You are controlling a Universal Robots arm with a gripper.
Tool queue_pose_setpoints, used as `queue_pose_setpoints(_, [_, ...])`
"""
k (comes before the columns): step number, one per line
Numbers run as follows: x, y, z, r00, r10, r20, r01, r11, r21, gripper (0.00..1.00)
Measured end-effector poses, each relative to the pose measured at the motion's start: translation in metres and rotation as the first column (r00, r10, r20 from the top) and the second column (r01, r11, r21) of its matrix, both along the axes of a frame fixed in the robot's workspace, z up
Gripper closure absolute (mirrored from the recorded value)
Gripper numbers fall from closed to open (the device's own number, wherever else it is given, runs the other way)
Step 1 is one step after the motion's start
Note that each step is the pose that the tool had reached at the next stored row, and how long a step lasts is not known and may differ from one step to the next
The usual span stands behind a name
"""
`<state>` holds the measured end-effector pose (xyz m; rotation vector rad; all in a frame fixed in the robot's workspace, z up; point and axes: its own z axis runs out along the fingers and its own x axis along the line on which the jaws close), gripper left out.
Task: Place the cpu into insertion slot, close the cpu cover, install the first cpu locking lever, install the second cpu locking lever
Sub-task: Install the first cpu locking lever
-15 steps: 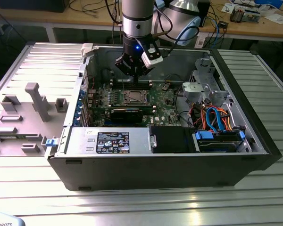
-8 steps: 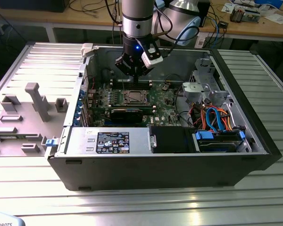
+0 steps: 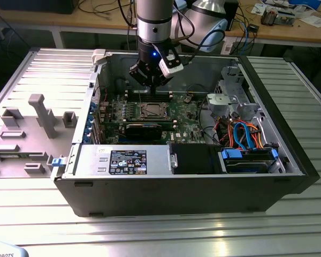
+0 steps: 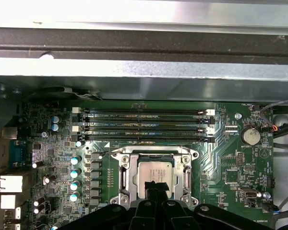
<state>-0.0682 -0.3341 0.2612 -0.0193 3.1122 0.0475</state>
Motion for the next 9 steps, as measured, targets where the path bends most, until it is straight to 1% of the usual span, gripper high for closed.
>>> queue_pose_setpoints(9, [-0.0023,0.0000,0.0000,1.0000,0.000,0.0000,0.000,1.0000,0.0000,0.89])
